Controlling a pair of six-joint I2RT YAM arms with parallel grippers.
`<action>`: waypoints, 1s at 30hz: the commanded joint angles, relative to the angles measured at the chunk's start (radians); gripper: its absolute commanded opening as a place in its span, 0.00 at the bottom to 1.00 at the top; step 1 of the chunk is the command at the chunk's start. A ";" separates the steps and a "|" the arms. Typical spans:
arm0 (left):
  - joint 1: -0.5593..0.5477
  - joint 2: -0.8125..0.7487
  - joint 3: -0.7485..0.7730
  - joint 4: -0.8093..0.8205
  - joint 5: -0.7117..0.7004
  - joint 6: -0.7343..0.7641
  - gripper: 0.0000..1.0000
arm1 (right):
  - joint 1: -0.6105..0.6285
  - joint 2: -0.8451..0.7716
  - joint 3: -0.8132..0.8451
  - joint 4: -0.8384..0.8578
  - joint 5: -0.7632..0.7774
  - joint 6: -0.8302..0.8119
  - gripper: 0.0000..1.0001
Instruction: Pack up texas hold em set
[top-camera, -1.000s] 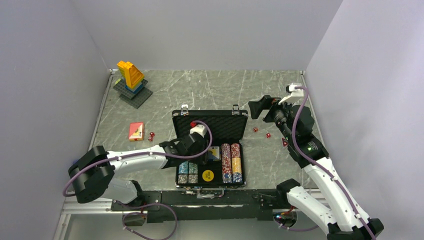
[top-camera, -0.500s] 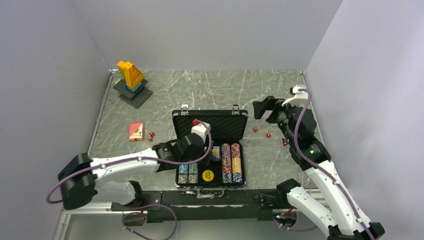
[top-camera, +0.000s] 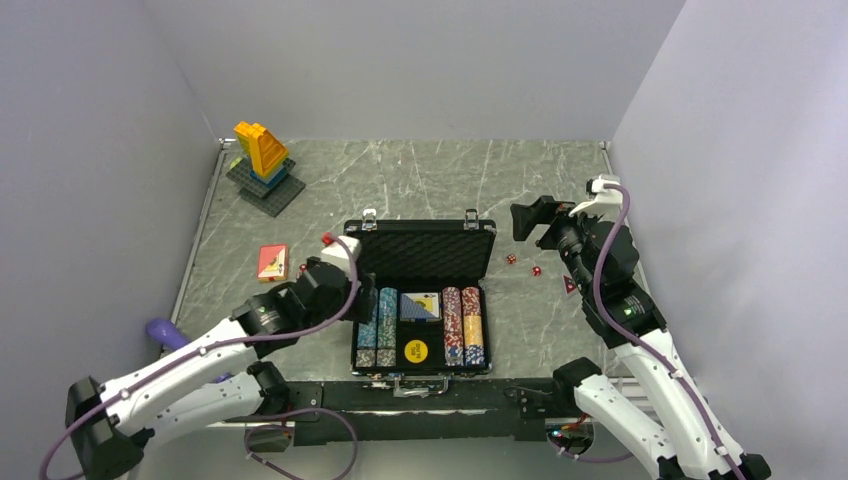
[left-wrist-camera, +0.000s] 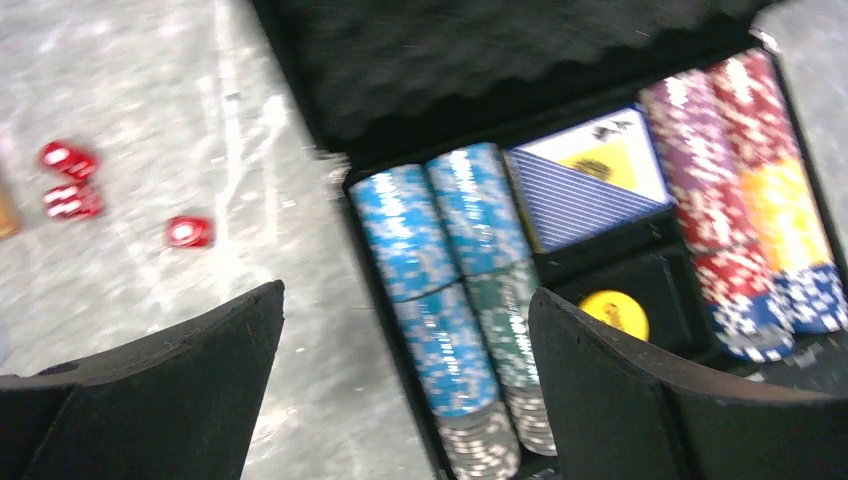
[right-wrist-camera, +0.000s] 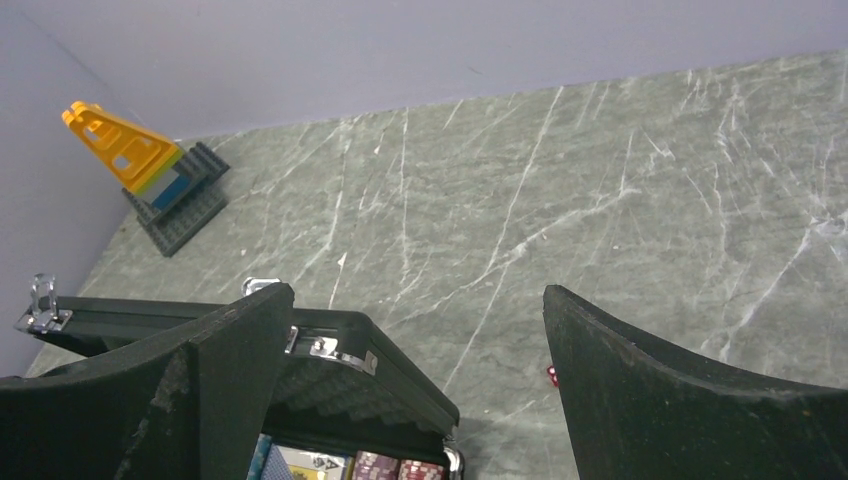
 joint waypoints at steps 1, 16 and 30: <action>0.167 -0.092 -0.014 -0.140 0.025 0.006 0.96 | -0.003 -0.014 -0.015 0.033 0.018 -0.027 1.00; 0.916 0.149 0.137 -0.122 0.287 0.232 1.00 | -0.004 0.002 0.037 0.081 0.065 -0.197 1.00; 1.115 0.607 0.323 -0.054 0.316 0.401 0.99 | -0.005 -0.004 0.017 0.097 0.050 -0.229 1.00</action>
